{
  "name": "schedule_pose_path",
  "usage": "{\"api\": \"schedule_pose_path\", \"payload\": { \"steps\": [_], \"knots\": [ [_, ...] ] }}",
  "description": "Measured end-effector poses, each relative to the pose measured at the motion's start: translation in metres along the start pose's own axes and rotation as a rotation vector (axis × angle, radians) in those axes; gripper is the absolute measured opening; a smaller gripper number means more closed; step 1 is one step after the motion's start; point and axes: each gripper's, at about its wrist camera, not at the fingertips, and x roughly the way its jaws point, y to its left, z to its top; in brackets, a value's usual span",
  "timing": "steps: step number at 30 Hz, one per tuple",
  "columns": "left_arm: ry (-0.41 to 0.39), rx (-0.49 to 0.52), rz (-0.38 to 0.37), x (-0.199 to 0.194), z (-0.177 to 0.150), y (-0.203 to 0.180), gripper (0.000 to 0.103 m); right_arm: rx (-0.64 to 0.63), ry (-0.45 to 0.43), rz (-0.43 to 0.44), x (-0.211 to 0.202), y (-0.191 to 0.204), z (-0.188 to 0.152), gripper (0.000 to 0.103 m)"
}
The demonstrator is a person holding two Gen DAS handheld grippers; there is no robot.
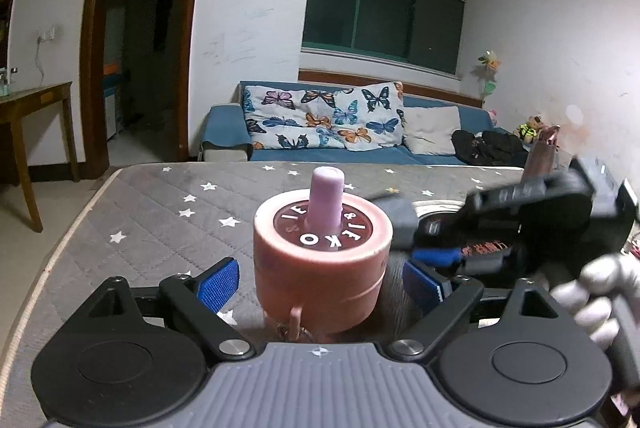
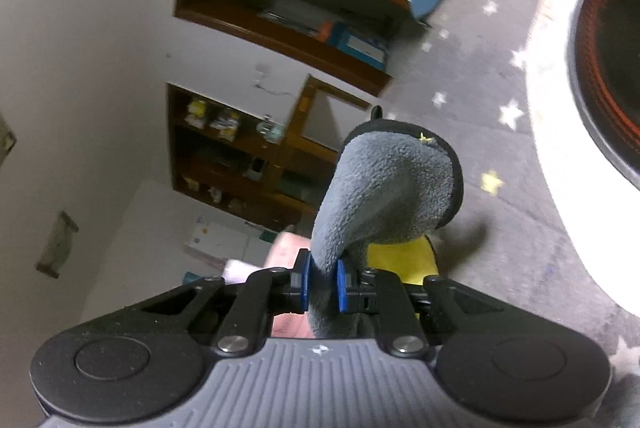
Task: Clean container
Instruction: 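Rub the cloth in the right tool over the bottle's base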
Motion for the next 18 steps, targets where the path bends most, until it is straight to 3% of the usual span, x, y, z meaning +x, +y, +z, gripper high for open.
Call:
{"api": "schedule_pose_path", "payload": {
  "steps": [9,12,18],
  "knots": [
    [-0.029,-0.023,0.069,0.013,0.002,-0.009,0.09,0.057,0.052,-0.045,0.017,-0.028,0.001,0.014],
    [-0.037,-0.01,0.077,0.013,0.001,-0.013,0.084,0.062,0.037,0.005,0.011,-0.017,0.006,0.014],
    [-0.045,0.008,0.079,0.013,0.001,-0.013,0.082,0.051,0.029,0.16,0.019,0.016,0.032,0.014]
  ]
}}
